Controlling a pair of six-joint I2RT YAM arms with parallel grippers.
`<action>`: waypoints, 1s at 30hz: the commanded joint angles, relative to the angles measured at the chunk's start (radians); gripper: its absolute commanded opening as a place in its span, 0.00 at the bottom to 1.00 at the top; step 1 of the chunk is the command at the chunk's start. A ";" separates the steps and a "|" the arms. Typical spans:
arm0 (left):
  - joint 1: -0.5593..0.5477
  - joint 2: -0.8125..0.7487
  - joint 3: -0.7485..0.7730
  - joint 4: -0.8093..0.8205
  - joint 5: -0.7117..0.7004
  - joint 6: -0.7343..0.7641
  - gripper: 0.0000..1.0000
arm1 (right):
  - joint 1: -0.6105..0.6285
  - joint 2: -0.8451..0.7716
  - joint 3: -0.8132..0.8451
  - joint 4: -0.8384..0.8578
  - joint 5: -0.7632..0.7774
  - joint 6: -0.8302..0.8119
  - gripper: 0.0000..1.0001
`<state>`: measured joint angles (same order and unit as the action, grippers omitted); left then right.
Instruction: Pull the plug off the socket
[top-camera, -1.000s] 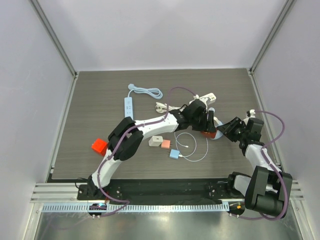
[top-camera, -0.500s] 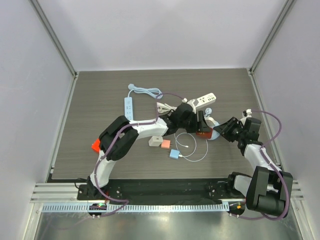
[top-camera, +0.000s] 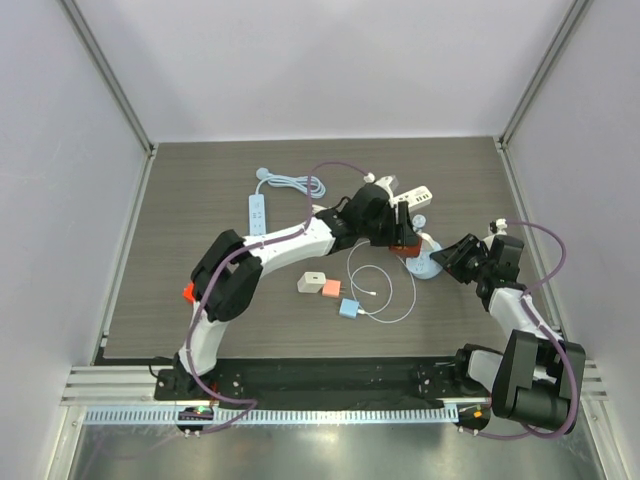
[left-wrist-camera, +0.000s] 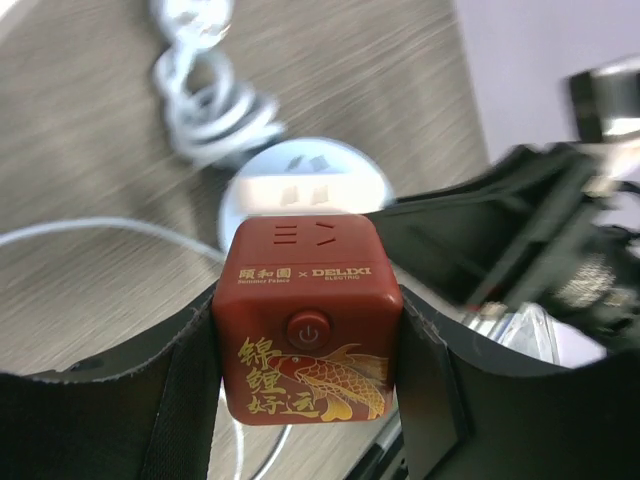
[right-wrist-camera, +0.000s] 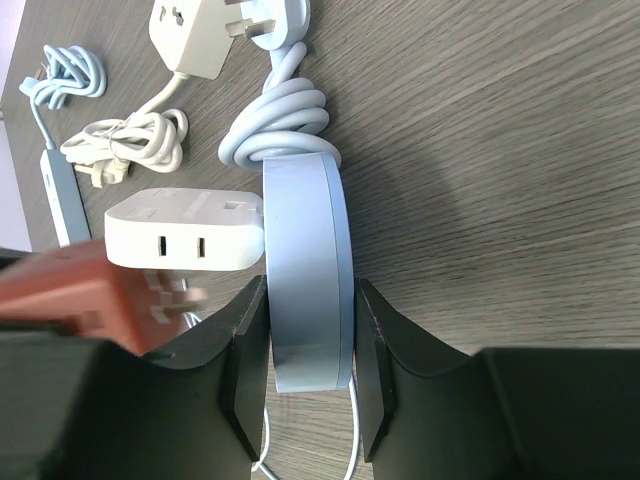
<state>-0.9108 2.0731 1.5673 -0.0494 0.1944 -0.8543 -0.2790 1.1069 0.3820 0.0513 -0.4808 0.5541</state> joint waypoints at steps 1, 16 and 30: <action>-0.062 -0.090 0.146 -0.156 -0.099 0.153 0.00 | -0.009 0.018 -0.012 -0.045 0.131 -0.040 0.01; 0.045 -0.546 -0.327 -0.332 -0.107 0.225 0.00 | -0.009 0.034 -0.012 -0.039 0.131 -0.034 0.01; 0.208 -1.055 -0.835 -0.521 -0.423 0.017 0.00 | -0.008 0.054 -0.009 -0.036 0.130 -0.029 0.01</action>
<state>-0.7357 1.0199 0.7845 -0.6037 -0.2214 -0.7517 -0.2790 1.1328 0.3836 0.0853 -0.4747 0.5632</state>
